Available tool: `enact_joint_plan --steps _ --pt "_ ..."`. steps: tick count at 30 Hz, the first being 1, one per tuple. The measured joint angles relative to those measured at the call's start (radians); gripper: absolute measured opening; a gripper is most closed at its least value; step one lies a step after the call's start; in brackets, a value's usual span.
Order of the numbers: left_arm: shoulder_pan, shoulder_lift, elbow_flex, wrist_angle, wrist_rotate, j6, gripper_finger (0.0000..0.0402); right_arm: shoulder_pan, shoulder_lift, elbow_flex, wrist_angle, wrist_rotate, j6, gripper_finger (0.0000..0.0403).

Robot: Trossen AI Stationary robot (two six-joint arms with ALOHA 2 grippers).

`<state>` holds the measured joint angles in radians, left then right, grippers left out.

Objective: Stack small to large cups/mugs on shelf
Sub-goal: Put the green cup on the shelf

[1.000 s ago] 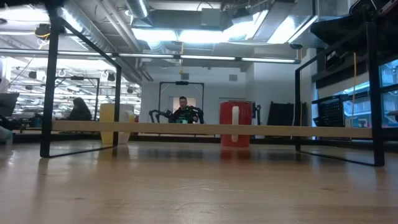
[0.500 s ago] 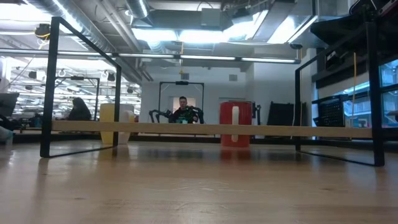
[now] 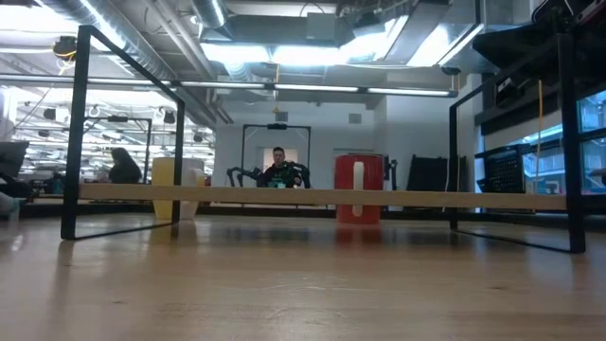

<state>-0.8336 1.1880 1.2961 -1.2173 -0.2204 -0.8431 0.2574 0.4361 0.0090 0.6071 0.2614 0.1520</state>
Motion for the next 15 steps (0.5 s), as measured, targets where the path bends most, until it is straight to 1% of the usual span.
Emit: enact_joint_plan --steps 5,9,11,13,15 --pt "-0.071 0.148 -0.002 0.020 0.087 -0.107 0.0041 0.000 0.000 0.000 0.000 0.000 0.000 0.0020" --pt "-0.082 0.202 -0.002 0.103 0.066 -0.211 0.0041 0.000 0.000 0.000 0.000 0.000 0.000 0.0020" --pt "-0.082 0.225 -0.002 0.109 0.067 -0.262 0.0042 0.000 0.000 0.000 0.000 0.000 0.000 0.0020" --pt "-0.083 0.250 -0.002 0.107 0.083 -0.320 0.0051 0.000 0.000 0.000 0.000 0.000 -0.001 0.0020" --pt "-0.093 0.273 -0.002 0.111 0.090 -0.367 0.0069 0.000 0.000 0.000 0.000 0.000 0.000 0.0020"
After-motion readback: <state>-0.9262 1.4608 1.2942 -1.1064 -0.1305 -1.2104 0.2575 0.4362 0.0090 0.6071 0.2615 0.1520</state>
